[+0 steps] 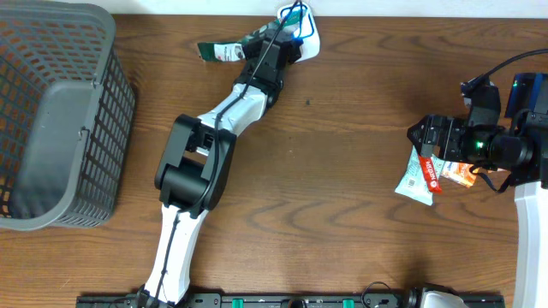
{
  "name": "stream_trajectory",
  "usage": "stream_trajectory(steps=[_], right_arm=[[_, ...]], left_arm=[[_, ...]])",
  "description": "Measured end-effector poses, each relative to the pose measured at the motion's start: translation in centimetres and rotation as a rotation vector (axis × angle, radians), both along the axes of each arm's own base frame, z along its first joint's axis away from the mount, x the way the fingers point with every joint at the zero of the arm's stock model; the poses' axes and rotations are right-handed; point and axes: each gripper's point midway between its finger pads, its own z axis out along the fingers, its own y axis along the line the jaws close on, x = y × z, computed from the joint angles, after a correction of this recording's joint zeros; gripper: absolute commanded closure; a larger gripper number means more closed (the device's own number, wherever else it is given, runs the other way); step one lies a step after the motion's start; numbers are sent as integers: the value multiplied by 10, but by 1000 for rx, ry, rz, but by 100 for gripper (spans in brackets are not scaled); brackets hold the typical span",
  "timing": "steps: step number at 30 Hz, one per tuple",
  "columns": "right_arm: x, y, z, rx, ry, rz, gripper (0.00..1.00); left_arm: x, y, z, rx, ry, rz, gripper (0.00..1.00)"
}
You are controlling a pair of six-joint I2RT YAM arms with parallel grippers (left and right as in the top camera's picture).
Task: Scan the item barcode
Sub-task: 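Raise the glove packet to the white scanner with the left gripper, then lower the glove packet toward the table centre with the left gripper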
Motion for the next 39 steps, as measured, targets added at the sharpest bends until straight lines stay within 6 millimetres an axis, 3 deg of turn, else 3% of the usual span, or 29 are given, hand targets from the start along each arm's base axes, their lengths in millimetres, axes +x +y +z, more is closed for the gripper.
stream_trajectory(steps=[7,12,18,22,25,28,32,35,39], right_arm=[[0,0,0,0,0,0,1],[0,0,0,0,0,0,1],[0,0,0,0,0,0,1],[0,0,0,0,0,0,1],[0,0,0,0,1,0,1],[0,0,0,0,0,0,1],[0,0,0,0,0,0,1],[0,0,0,0,0,0,1],[0,0,0,0,0,0,1]], left_arm=[[-6,-4,-11,1,56,-33,92],[-4,-7,-8,-11,40,-42,93],[10,-10,21,-60,-89,-29,93],[1,-6,31,-106,-58,14,93],[-23,1,49,-171,19,79,93],[-69,3,82,-290,115,167,93],[-141,-22,127,-521,241,210,93],[-185,-56,132,-695,386,211,93],[-223,-99,106,-850,578,232,93]])
